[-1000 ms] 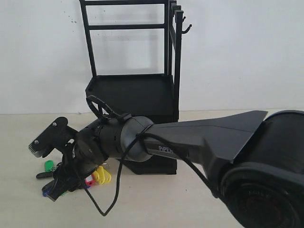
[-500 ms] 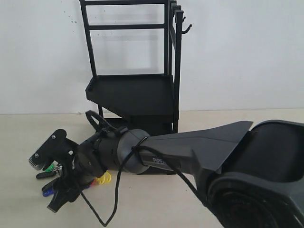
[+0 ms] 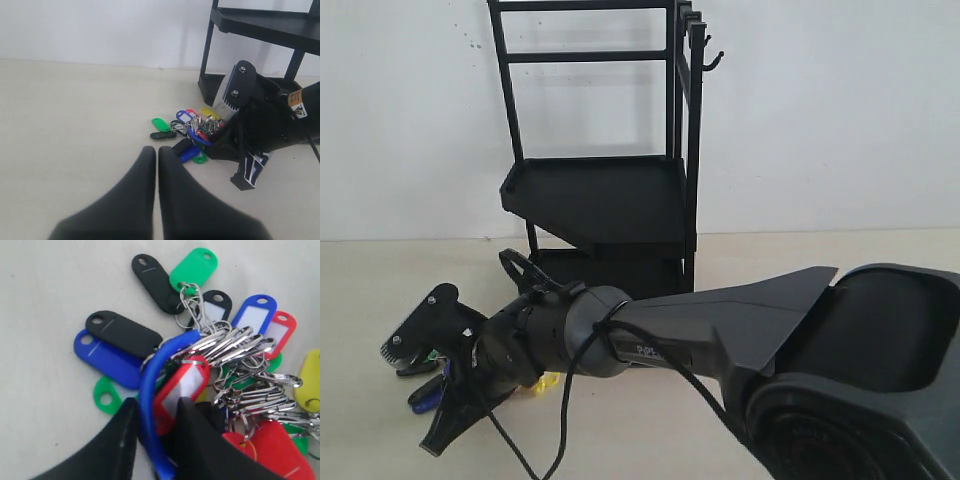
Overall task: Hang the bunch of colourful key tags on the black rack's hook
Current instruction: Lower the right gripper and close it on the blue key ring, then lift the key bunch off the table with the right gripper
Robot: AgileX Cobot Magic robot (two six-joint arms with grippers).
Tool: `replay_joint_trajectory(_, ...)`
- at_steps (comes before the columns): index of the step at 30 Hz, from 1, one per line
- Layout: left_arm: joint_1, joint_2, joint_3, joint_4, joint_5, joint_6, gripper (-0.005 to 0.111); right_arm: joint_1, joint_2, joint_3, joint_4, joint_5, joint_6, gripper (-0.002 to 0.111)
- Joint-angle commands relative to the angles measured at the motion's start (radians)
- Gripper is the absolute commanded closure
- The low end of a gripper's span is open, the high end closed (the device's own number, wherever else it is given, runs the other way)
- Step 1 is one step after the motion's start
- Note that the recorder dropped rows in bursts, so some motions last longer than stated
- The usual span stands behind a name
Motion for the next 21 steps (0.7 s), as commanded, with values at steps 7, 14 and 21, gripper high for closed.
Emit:
replay_joint_trajectory(7,-0.001,-0.002,-0.001,0.005,-0.008,0.003,0.102,0.000,-0.051,-0.004,-0.002,0.011,-0.007,0.108)
replay_joint_trajectory(14,-0.001,-0.002,-0.001,0.005,-0.008,0.003,0.102,0.000,-0.155,-0.004,0.016,0.123,-0.003,0.108)
replay_joint_trajectory(21,-0.001,-0.002,-0.001,0.005,-0.008,0.003,0.102,0.002,-0.274,-0.004,0.101,0.238,-0.005,0.108)
